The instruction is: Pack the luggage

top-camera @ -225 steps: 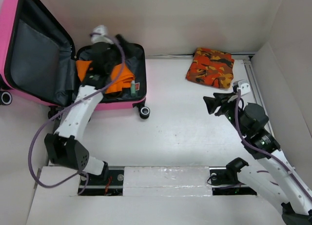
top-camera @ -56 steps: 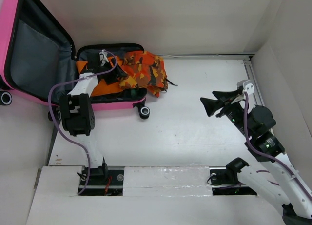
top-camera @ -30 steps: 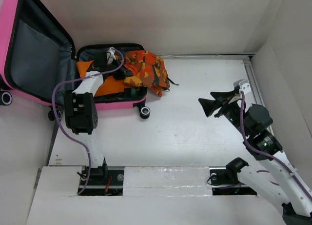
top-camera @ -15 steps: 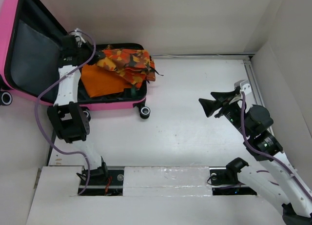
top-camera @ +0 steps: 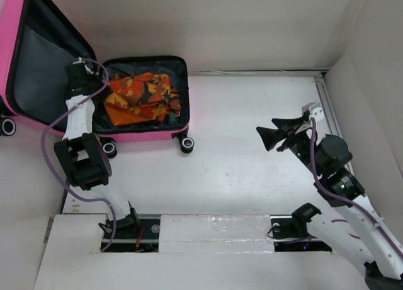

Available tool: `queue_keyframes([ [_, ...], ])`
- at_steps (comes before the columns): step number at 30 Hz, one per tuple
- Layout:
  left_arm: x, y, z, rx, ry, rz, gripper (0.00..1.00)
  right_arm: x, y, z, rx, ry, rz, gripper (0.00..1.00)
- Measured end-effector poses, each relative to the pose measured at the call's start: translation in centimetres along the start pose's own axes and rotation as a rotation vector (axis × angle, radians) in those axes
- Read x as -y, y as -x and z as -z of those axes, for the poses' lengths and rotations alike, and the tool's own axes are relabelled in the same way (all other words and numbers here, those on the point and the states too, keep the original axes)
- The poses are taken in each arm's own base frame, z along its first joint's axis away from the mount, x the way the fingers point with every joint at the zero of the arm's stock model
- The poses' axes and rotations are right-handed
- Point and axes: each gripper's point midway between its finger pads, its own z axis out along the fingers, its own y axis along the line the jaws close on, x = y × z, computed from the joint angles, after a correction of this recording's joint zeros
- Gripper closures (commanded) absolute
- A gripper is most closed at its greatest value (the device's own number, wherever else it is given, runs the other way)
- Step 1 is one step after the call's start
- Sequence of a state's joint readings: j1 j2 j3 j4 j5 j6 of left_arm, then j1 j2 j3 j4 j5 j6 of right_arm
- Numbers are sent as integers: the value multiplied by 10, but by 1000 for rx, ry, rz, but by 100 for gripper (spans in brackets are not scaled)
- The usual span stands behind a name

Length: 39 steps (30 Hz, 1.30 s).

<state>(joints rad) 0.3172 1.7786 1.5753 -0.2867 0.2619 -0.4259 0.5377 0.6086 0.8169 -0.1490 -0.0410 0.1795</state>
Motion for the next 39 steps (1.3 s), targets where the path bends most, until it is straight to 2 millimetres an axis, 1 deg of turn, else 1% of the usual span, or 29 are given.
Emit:
queue_keyframes([
  [2, -5, -2, 0, 8, 25, -9, 66, 0, -2, -2, -8, 0, 0, 29],
  [3, -8, -1, 1, 19, 40, -14, 39, 1, -4, -3, -13, -1, -1, 29],
  [4, -10, 0, 3, 31, 56, -24, 30, 0, -5, -4, -17, 0, -1, 29],
  [6, -11, 5, 10, 69, 89, -27, 20, 0, -9, -6, -31, 4, -1, 27],
  [8, 3, 12, 25, 120, 97, -53, 18, 0, -11, -8, -42, 9, -2, 27],
  [9, 15, 15, 34, 148, 89, -70, 18, -1, -12, -9, -46, 11, -2, 27],
  [10, 34, 18, 48, 184, 69, -95, 17, -1, -14, -9, -50, 13, -2, 27],
  [11, 54, 18, 62, 216, 43, -118, 0, -1, -14, -10, -52, 15, -3, 27],
  [12, 75, 19, 80, 253, 16, -144, 0, -2, -14, -10, -53, 19, -3, 29],
  [14, 116, 20, 123, 325, -67, -170, 0, -3, -14, -9, -52, 26, -1, 36],
  [15, 127, 24, 145, 360, -90, -172, 0, -4, -14, -9, -53, 32, -1, 41],
  [16, 135, 35, 171, 414, -100, -162, 0, -6, -14, -9, -54, 39, 0, 50],
  [17, 137, 51, 197, 478, -91, -142, 0, -7, -15, -9, -57, 48, 1, 57],
  [18, 136, 72, 225, 557, -69, -112, 0, -9, -15, -9, -59, 59, 2, 62],
  [20, 127, 108, 276, 712, -13, -48, 0, -13, -17, -10, -64, 78, 0, 64],
  [21, 118, 118, 299, 771, 21, -16, 0, -14, -17, -11, -67, 86, 0, 61],
  [22, 107, 123, 318, 813, 62, 15, 0, -15, -18, -11, -72, 91, -1, 57],
  [23, 93, 124, 329, 837, 110, 43, 0, -16, -19, -12, -75, 97, -1, 48],
  [24, 79, 121, 335, 853, 161, 64, 0, -17, -20, -12, -78, 103, -1, 44],
  [25, 61, 114, 341, 875, 214, 89, 3, -18, -20, -11, -79, 112, 2, 42],
  [27, 18, 89, 337, 872, 354, 108, 3, -21, -20, -10, -78, 130, 9, 38],
  [29, -24, 63, 320, 830, 493, 103, 2, -24, -18, -8, -74, 146, 13, 38],
  [31, -56, 42, 295, 753, 611, 96, 1, -27, -18, -8, -75, 163, 14, 38],
  [32, -69, 36, 284, 720, 667, 99, 1, -28, -19, -8, -76, 173, 16, 37],
  [33, -78, 32, 277, 697, 705, 101, 1, -29, -19, -8, -76, 176, 17, 37],
  [36, -102, 20, 245, 621, 831, 83, 1, -31, -20, -10, -81, 189, 19, 37],
  [39, -119, 16, 233, 586, 920, 66, 1, -31, -24, -12, -94, 193, 21, 37],
])
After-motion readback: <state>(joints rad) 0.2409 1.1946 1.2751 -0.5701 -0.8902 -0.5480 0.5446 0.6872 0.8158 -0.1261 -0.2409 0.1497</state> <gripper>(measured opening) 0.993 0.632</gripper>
